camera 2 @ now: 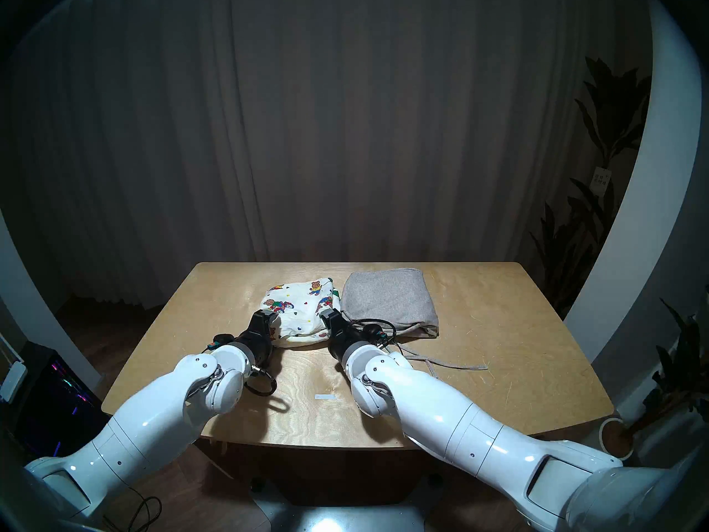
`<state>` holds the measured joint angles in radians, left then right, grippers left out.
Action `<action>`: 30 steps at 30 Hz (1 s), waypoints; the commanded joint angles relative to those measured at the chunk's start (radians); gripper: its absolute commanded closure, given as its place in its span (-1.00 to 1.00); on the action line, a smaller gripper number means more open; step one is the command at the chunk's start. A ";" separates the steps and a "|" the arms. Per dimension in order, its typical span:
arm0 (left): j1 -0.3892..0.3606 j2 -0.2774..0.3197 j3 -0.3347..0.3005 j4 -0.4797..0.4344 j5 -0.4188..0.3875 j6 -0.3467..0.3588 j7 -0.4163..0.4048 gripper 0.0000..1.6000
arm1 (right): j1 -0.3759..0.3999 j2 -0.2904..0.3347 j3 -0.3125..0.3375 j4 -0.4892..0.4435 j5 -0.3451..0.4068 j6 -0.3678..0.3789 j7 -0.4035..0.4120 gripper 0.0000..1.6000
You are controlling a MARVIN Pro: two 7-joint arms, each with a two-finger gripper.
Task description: Fold pants twice and stack them
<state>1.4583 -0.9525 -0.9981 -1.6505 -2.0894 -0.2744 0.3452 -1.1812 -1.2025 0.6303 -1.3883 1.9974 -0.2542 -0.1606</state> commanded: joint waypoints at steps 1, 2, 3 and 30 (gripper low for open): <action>0.011 0.005 -0.004 0.028 -0.005 0.010 -0.022 -0.23 | -0.036 -0.018 -0.034 0.104 0.007 0.001 -0.031 -0.63; 0.011 0.004 -0.005 0.032 -0.005 0.014 -0.026 -0.10 | -0.034 -0.023 -0.035 0.109 0.007 0.001 -0.032 -0.41; 0.011 0.004 -0.005 0.032 -0.005 0.014 -0.026 -0.10 | -0.034 -0.023 -0.035 0.109 0.007 0.001 -0.032 -0.41; 0.021 0.000 -0.047 -0.004 0.004 0.018 -0.126 1.00 | -0.026 -0.043 -0.010 0.046 0.027 -0.029 -0.018 1.00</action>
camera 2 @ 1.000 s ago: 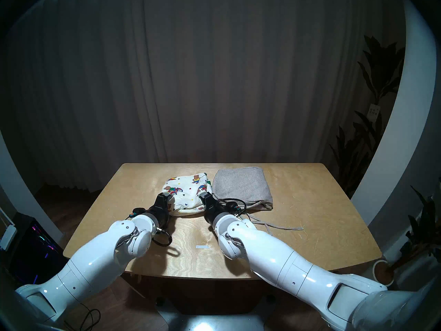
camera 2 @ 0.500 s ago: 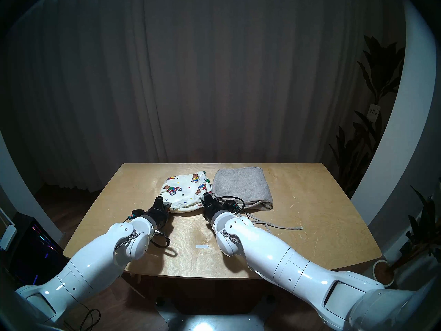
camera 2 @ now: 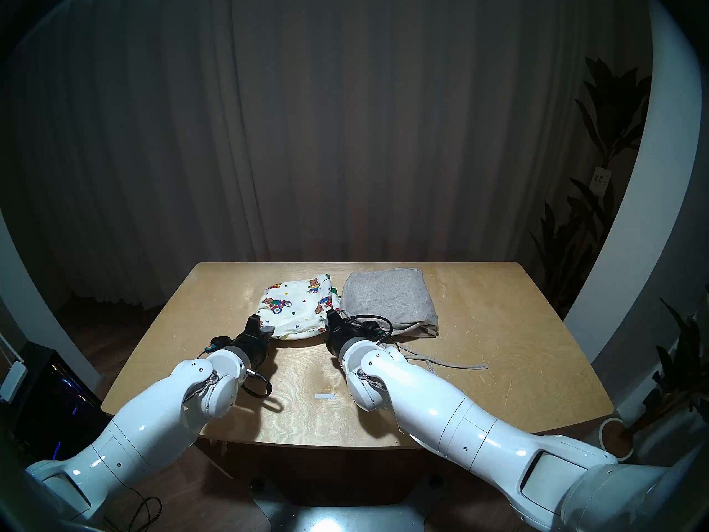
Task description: Fold pants twice and stack them
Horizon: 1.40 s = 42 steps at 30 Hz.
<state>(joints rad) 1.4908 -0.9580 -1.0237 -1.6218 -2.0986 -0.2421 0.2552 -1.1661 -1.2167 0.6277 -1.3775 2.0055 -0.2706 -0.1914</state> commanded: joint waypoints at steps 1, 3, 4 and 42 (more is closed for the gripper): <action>-0.015 0.006 -0.023 -0.038 0.017 -0.014 -0.041 1.00 | -0.040 -0.029 -0.005 0.028 0.021 -0.016 0.018 1.00; -0.021 0.007 -0.026 -0.049 0.020 -0.015 -0.043 1.00 | -0.036 -0.030 -0.002 0.019 0.026 -0.017 0.022 1.00; -0.022 0.008 -0.026 -0.053 0.022 -0.016 -0.044 1.00 | -0.034 -0.030 0.000 0.014 0.028 -0.019 0.021 1.00; -0.126 0.047 -0.079 -0.106 0.050 0.054 -0.052 1.00 | 0.039 -0.032 0.124 -0.166 0.119 -0.088 0.058 1.00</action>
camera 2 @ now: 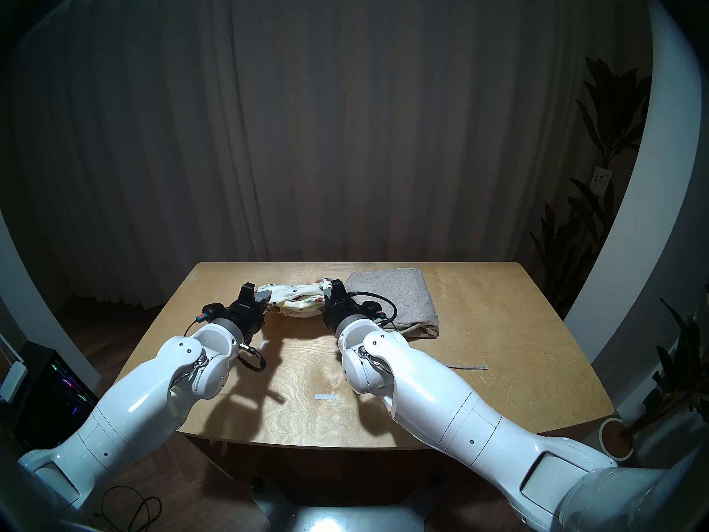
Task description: Fold pants twice and stack them
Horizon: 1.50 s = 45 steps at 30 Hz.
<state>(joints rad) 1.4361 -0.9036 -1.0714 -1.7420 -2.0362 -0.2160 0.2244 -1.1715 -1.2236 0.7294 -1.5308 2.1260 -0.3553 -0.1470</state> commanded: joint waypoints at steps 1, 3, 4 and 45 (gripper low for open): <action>-0.079 -0.007 -0.033 0.023 -0.014 0.035 -0.020 1.00 | 0.049 -0.029 0.023 -0.007 0.000 -0.004 0.014 1.00; -0.097 -0.004 -0.037 0.042 -0.012 0.052 -0.024 1.00 | 0.060 -0.037 0.024 0.005 0.001 -0.005 0.013 1.00; -0.108 -0.001 -0.038 0.050 -0.009 0.061 -0.022 1.00 | 0.066 -0.042 0.025 0.012 0.001 -0.007 0.014 1.00; -0.446 -0.190 -0.091 0.395 0.105 0.394 -0.041 1.00 | 0.271 -0.171 0.119 0.264 0.006 -0.023 0.048 1.00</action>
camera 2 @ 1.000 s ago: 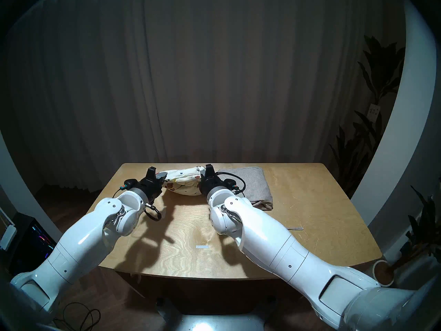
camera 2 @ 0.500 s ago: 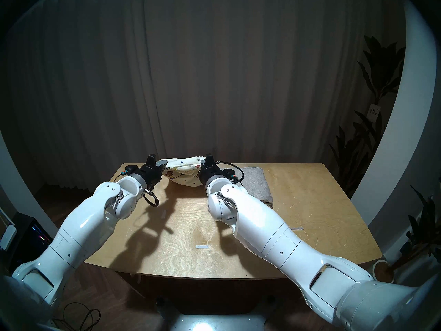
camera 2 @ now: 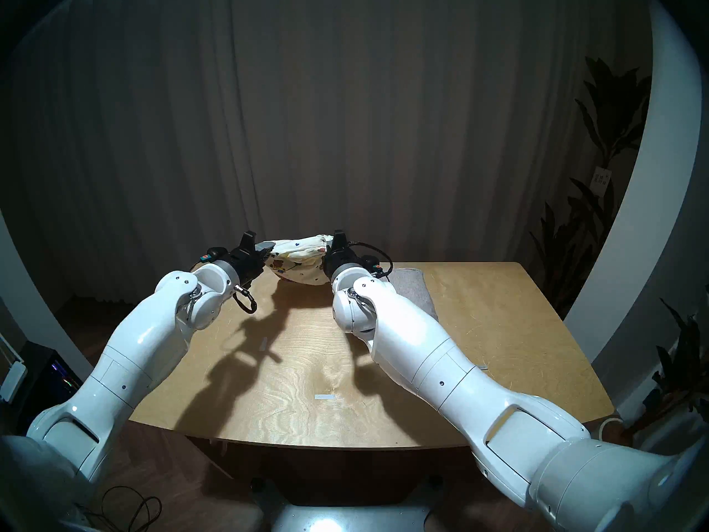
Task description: Fold pants twice and stack them
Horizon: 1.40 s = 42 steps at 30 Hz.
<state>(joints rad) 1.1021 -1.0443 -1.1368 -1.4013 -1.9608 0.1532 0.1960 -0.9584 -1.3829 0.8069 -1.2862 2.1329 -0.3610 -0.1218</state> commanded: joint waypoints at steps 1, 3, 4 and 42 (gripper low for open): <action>-0.102 -0.061 -0.039 0.054 0.037 0.029 -0.016 1.00 | 0.061 -0.011 0.044 0.024 -0.001 -0.018 0.024 1.00; -0.138 -0.087 -0.030 0.099 0.047 0.051 -0.018 1.00 | 0.066 -0.008 0.054 0.040 -0.003 -0.020 0.029 1.00; -0.137 -0.096 -0.034 0.102 0.052 0.055 -0.020 1.00 | 0.068 -0.006 0.057 0.044 -0.002 -0.020 0.030 1.00; -0.391 -0.383 0.070 0.521 0.219 0.202 -0.174 1.00 | -0.024 0.171 0.184 0.012 0.006 -0.022 0.079 1.00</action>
<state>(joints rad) 0.7922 -1.3930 -1.0737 -0.9145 -1.7639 0.3625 0.0928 -0.9623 -1.2823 0.9485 -1.2227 2.1323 -0.3864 -0.0657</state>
